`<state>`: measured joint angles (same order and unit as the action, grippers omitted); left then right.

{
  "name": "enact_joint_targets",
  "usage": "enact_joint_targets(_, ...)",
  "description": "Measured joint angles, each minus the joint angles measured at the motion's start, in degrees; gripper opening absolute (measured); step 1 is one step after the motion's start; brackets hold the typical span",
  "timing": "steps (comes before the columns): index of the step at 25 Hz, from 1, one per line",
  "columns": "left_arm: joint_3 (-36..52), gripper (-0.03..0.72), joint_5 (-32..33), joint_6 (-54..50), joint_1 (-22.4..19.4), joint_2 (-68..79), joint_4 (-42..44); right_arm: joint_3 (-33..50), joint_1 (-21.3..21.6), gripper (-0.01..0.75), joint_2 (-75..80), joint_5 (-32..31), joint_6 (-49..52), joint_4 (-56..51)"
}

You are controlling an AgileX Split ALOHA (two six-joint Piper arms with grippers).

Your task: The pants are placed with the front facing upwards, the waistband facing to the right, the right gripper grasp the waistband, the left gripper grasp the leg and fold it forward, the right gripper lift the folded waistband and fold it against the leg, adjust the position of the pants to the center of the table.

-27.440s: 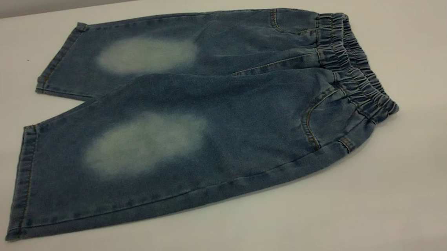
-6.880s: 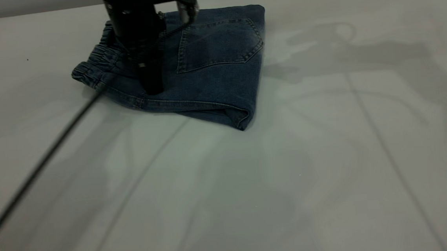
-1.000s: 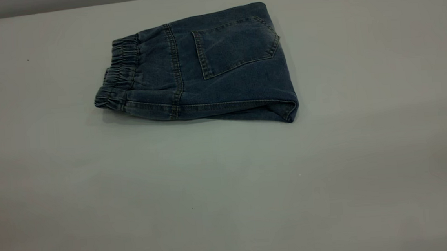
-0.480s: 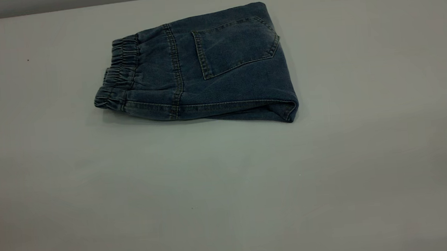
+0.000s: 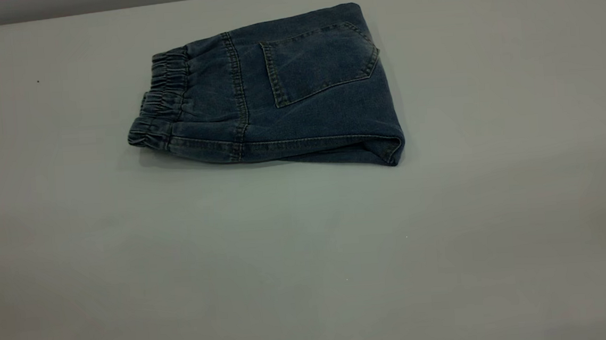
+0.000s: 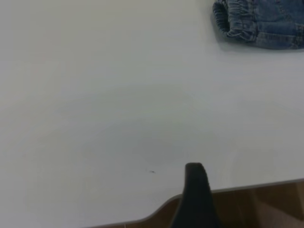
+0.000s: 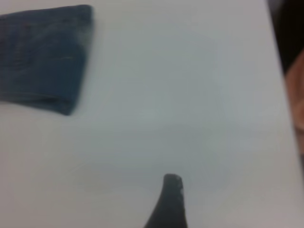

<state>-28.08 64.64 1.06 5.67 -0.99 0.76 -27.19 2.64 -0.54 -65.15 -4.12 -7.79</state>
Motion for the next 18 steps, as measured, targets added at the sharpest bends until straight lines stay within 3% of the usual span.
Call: enact_joint_targets(18,0.00,0.501,0.00,-0.05,0.00,0.00,0.00,0.00,0.00,0.589,0.00,0.06,4.12,4.35)
